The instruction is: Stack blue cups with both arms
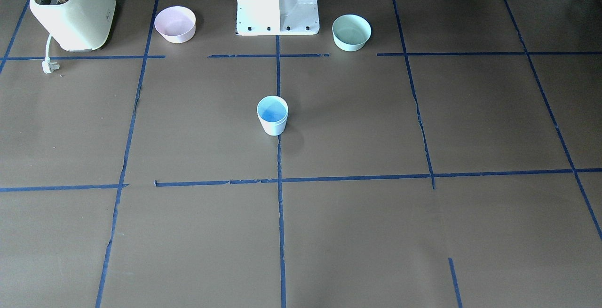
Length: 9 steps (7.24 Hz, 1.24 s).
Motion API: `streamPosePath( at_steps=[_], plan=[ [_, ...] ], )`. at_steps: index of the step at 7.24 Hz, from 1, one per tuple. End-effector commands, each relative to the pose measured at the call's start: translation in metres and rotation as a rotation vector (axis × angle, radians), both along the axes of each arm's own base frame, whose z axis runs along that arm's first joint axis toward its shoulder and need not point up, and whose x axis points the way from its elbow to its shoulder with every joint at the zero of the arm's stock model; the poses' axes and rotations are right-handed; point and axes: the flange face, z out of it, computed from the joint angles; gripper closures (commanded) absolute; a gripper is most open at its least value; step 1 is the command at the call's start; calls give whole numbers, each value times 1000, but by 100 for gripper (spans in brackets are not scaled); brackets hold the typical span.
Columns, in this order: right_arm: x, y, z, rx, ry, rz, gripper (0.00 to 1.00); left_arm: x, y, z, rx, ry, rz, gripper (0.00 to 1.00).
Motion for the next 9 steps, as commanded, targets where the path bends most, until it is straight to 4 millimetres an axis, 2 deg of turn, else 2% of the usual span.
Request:
streamPosePath(
  at_steps=[1,3,5,9],
  plan=[
    [1,2,1,2,-1,1,0,0,4,3,-3,3,1,0],
    [0,1,-1,14,-3,1,0,0,4,3,-3,1,1,0],
    [0,1,0,17,-3,1,0,0,16,13,-26,4,1,0],
    [0,2,2,12,-3,-1,0,0,20,7,-15,1,1,0]
  ],
)
